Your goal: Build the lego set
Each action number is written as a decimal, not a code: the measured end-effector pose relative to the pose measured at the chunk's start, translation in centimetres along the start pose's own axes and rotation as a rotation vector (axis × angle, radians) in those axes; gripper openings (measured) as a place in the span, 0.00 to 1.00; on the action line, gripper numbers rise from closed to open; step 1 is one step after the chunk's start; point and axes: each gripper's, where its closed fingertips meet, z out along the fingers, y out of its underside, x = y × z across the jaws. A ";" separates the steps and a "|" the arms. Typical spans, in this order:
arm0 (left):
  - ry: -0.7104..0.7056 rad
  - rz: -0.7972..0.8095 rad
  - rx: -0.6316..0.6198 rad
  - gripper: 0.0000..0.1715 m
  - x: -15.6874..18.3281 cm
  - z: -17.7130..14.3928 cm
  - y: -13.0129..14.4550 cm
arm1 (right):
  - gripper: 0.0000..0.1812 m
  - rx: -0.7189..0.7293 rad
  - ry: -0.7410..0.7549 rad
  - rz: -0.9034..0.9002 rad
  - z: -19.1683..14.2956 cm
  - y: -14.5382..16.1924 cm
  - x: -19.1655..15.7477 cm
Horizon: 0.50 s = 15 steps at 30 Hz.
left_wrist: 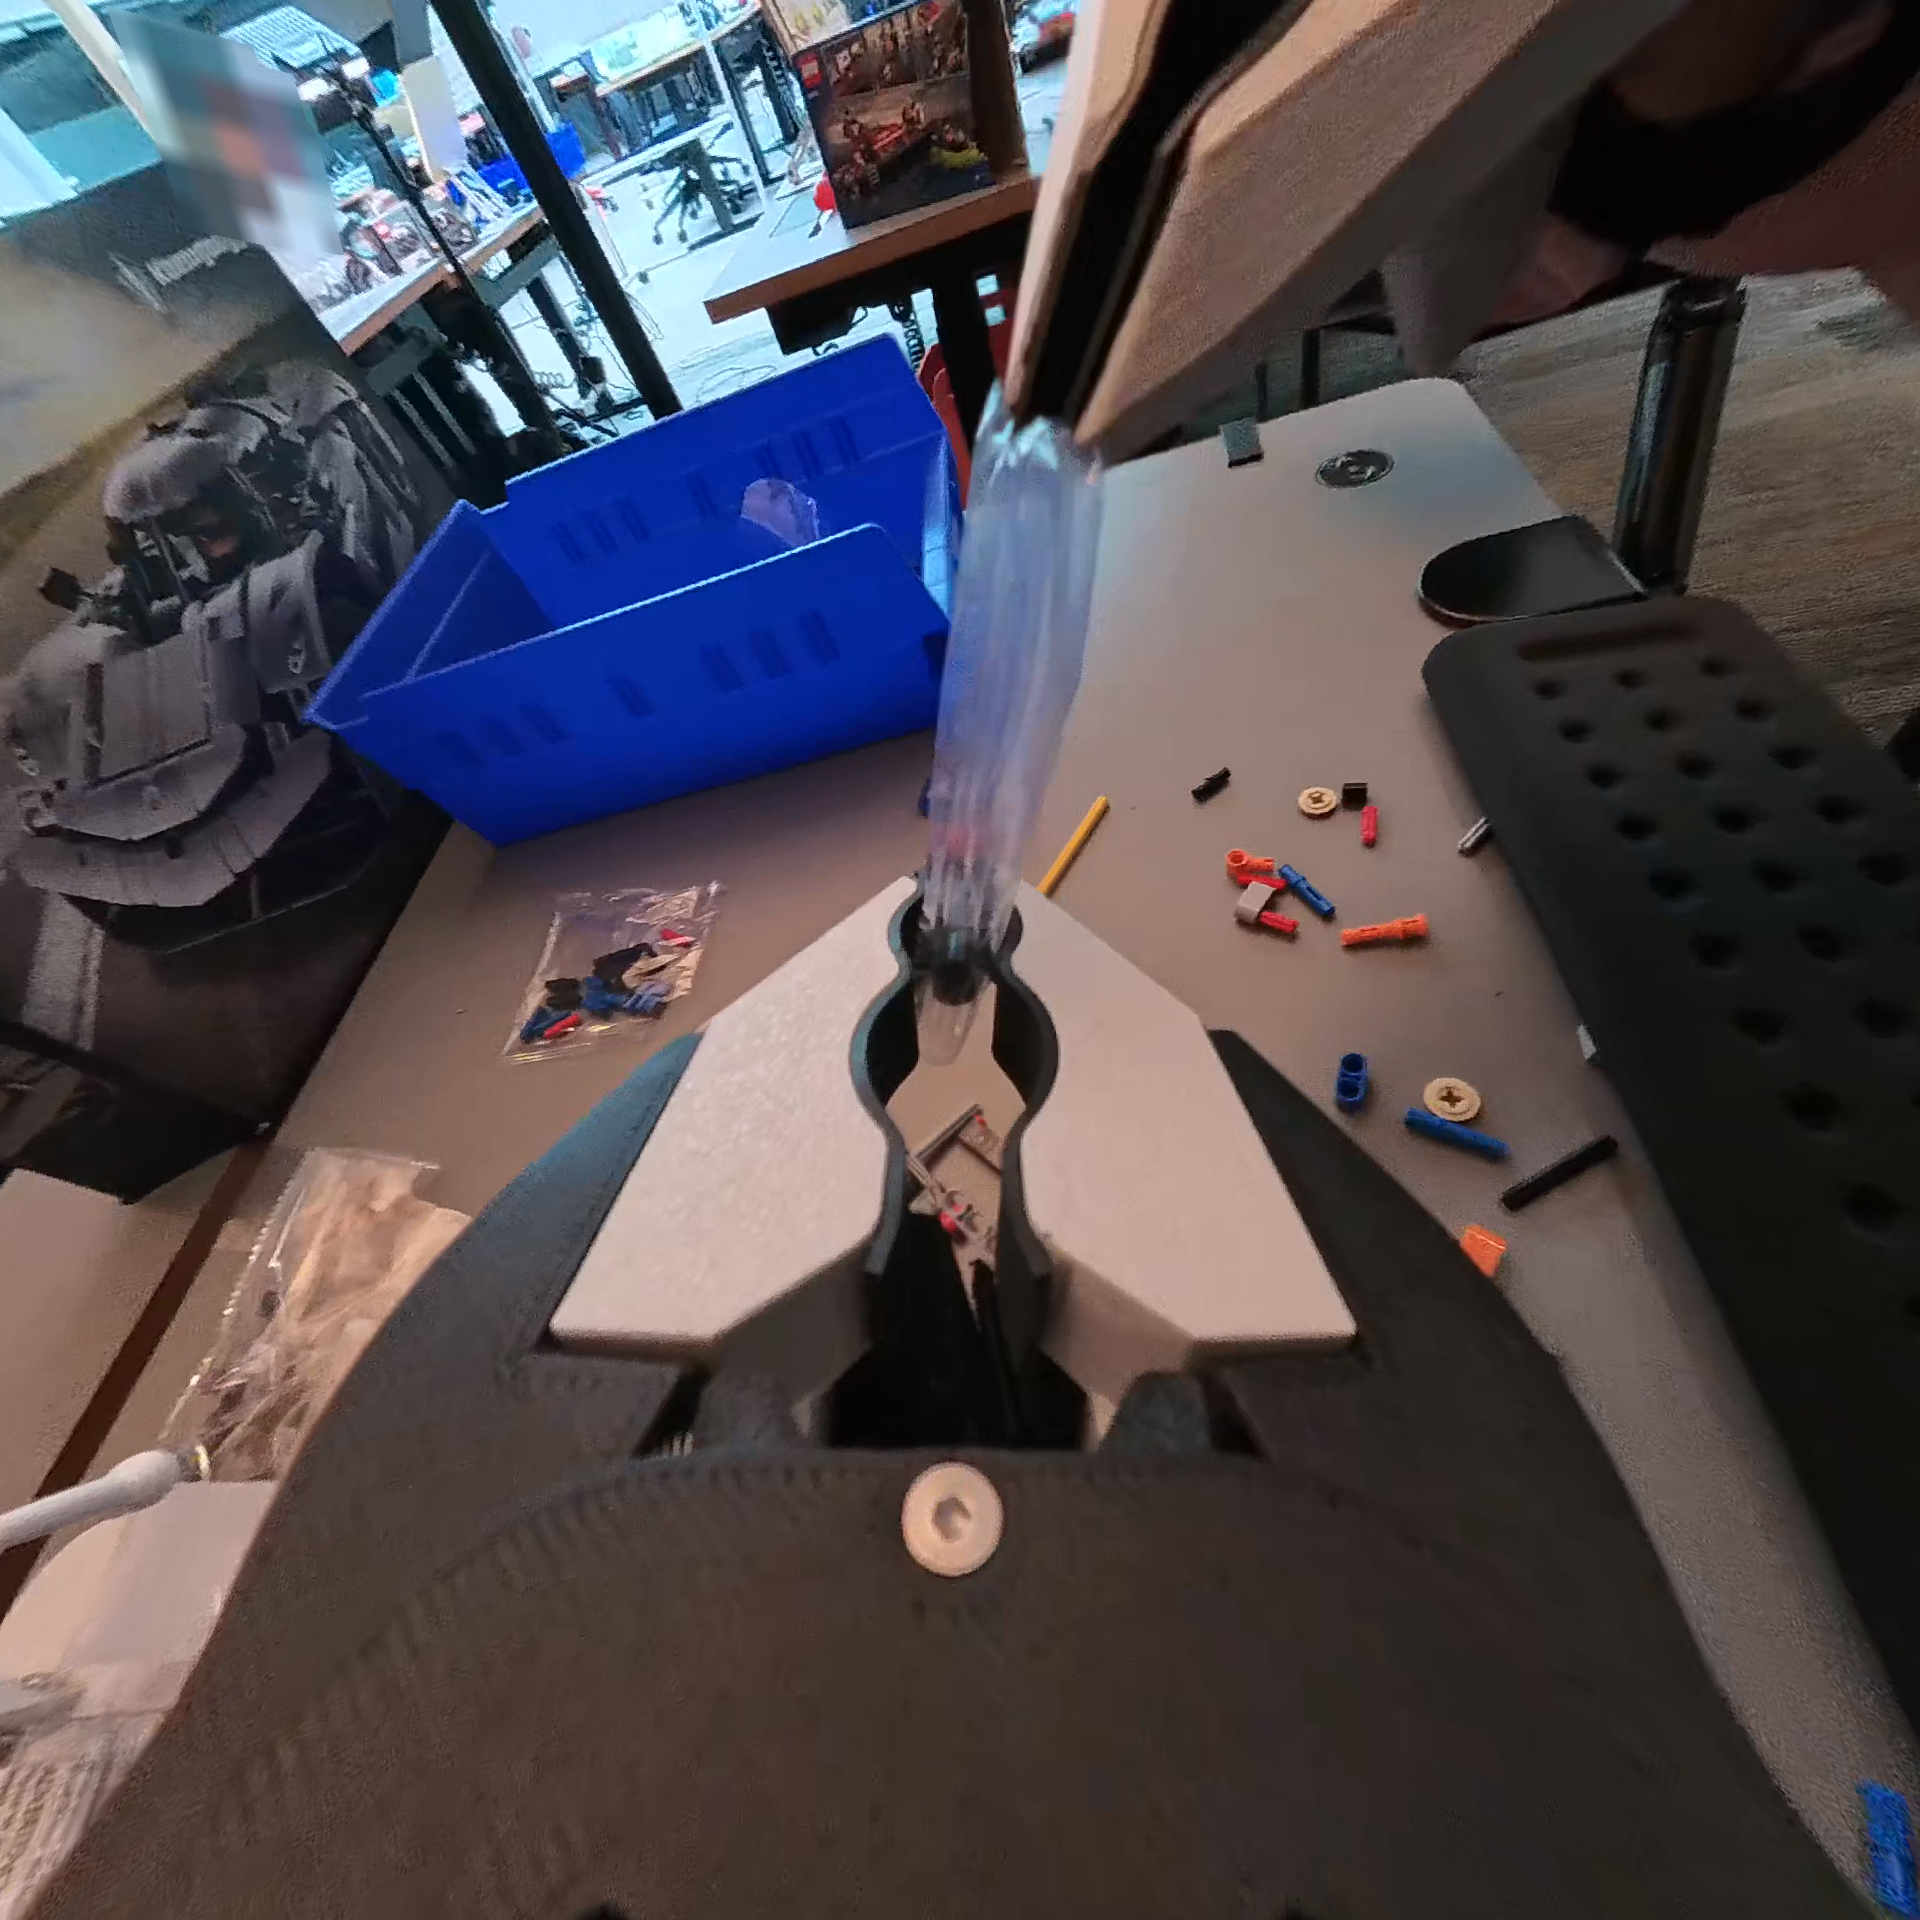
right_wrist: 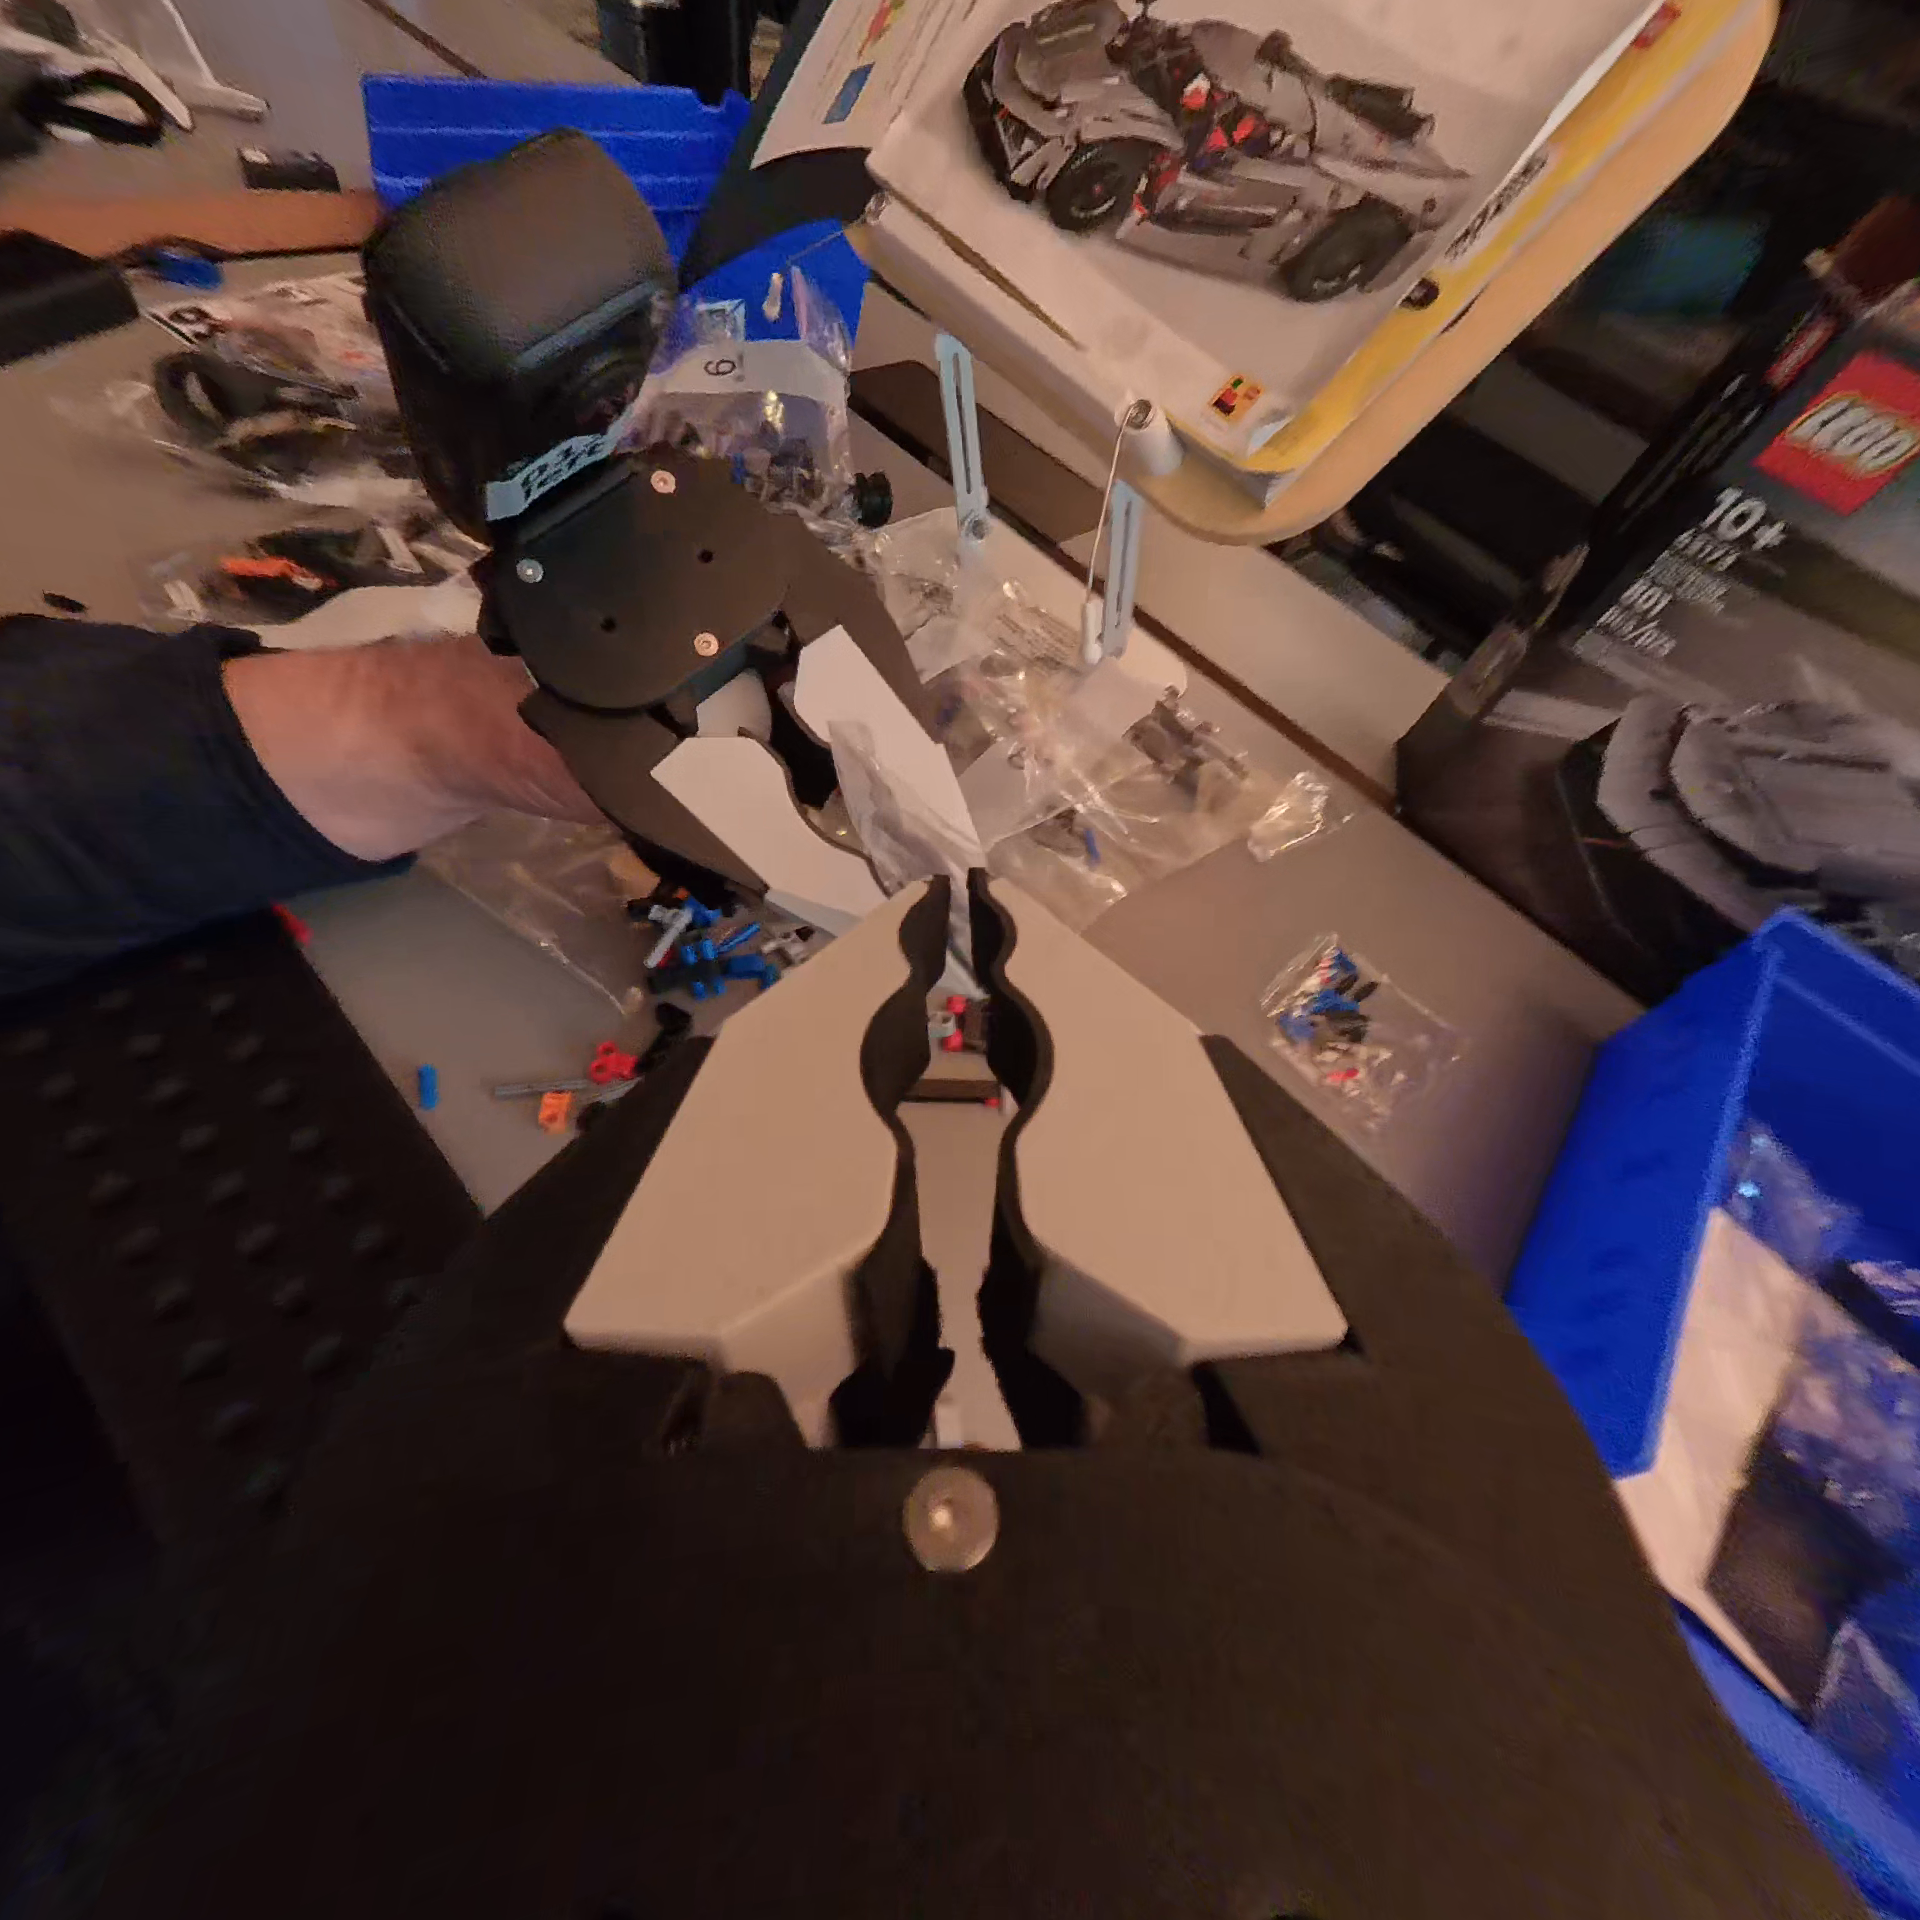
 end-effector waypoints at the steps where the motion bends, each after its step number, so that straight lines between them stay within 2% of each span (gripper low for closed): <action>1: -0.005 0.009 -0.001 0.04 0.0 0.0 0.0 | 0.01 -0.007 -0.024 0.025 0.0 0.1 -0.1; 3: -0.032 0.041 -0.015 0.04 -0.2 0.0 0.0 | 0.00 0.015 -0.064 0.084 -0.2 -0.3 -0.2; 8: -0.072 0.097 -0.033 0.04 -0.3 0.1 0.0 | 0.00 -0.066 -0.102 0.184 0.4 0.9 0.0; 12: -0.096 0.118 -0.046 0.04 -0.6 0.1 0.1 | 0.00 -0.101 -0.114 0.208 0.9 1.3 -0.2; 15: -0.084 0.109 -0.050 0.04 -0.4 0.2 0.2 | 0.00 -0.144 -0.060 0.172 1.0 1.8 0.3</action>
